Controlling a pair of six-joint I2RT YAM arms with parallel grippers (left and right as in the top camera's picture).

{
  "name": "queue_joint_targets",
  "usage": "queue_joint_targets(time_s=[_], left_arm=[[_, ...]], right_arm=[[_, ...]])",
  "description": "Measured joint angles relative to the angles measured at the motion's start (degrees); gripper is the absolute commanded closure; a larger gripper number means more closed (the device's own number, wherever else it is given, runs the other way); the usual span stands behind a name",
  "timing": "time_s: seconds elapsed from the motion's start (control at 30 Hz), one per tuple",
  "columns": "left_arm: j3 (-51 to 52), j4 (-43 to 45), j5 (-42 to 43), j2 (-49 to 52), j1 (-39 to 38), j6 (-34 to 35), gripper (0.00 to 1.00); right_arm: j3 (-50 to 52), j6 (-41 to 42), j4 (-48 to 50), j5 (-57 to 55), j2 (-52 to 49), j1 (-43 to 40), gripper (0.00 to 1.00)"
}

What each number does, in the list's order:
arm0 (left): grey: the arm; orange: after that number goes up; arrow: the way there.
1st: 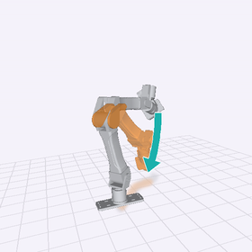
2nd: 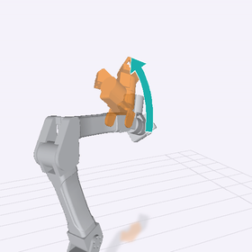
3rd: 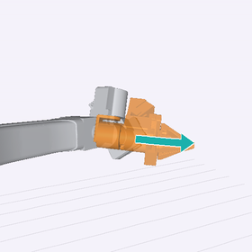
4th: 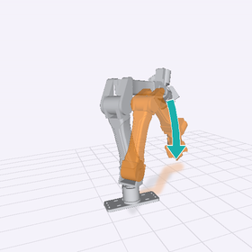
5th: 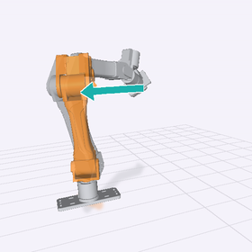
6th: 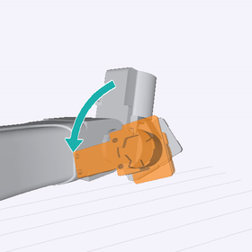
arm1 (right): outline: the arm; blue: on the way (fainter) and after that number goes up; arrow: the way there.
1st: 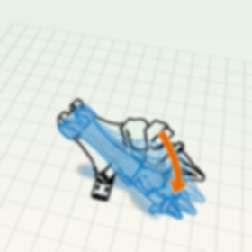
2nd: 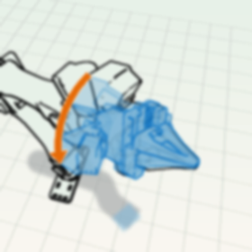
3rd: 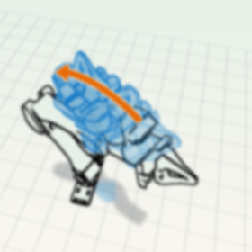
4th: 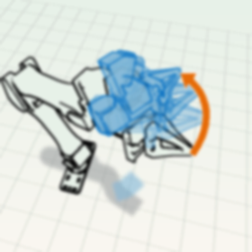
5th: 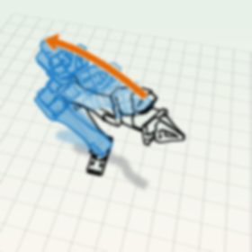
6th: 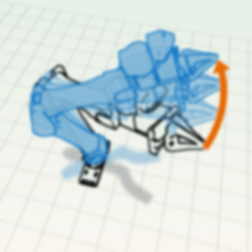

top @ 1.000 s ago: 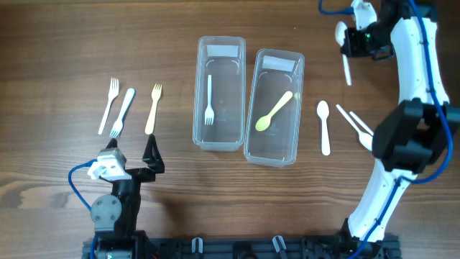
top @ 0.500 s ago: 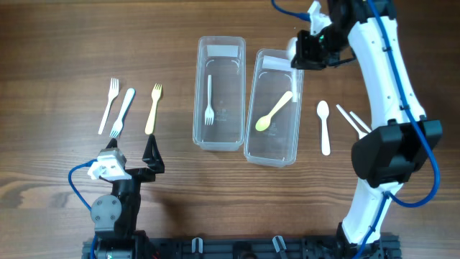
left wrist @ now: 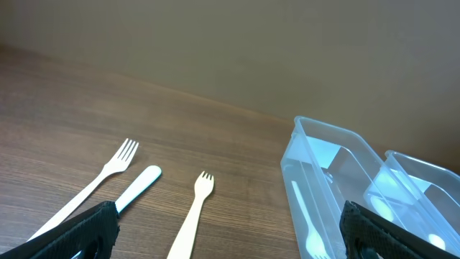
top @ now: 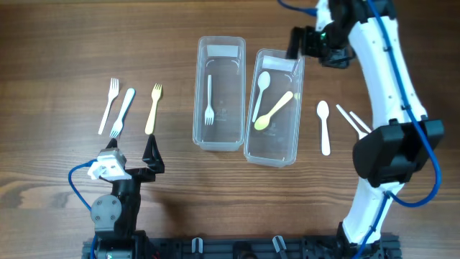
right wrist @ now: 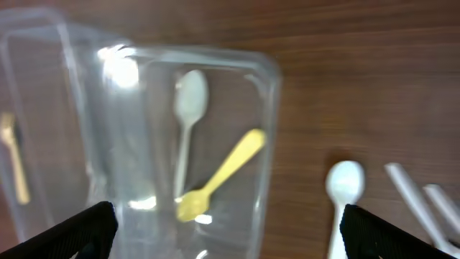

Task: Pack container
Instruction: 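Lift the white spoon and release it into the right container, then return the right gripper over the remaining white spoons and knives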

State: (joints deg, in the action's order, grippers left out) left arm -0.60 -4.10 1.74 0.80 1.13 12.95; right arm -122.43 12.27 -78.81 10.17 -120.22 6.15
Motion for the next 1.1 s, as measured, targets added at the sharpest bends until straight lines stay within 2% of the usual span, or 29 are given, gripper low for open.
queue_joint_targets(time_s=[0.23,0.33,0.4,0.63,0.77,0.87,1.0,1.1], left_arm=[[0.0,0.0,0.0,0.0,0.0,0.0,0.0],[0.0,0.0,0.0,0.0,0.0,0.0,0.0],[0.0,0.0,0.0,0.0,0.0,0.0,0.0],[0.0,0.0,0.0,0.0,0.0,0.0,0.0],[0.0,-0.02,0.0,0.0,0.0,0.0,0.0],[0.0,-0.02,0.0,0.0,0.0,0.0,0.0],[0.0,-0.02,0.0,0.0,0.0,0.0,0.0],[0.0,-0.02,0.0,0.0,0.0,0.0,0.0]], right_arm=[[0.0,-13.07,-4.79,-4.0,0.0,-11.96,0.0],[0.0,-16.59,-10.1,-4.48,0.0,-13.29,0.0],[0.0,-16.96,-12.9,-4.48,0.0,-12.83,0.0],[0.9,-13.4,-13.07,-4.15,3.15,-12.15,0.0],[8.79,-12.44,-12.96,-2.69,13.92,-12.13,0.0],[22.45,-11.91,-9.6,-2.71,23.3,-12.15,0.0],[37.62,-11.74,0.94,-2.71,25.35,-12.15,0.0],[44.19,-11.65,8.26,-2.73,25.27,-12.13,0.0]])
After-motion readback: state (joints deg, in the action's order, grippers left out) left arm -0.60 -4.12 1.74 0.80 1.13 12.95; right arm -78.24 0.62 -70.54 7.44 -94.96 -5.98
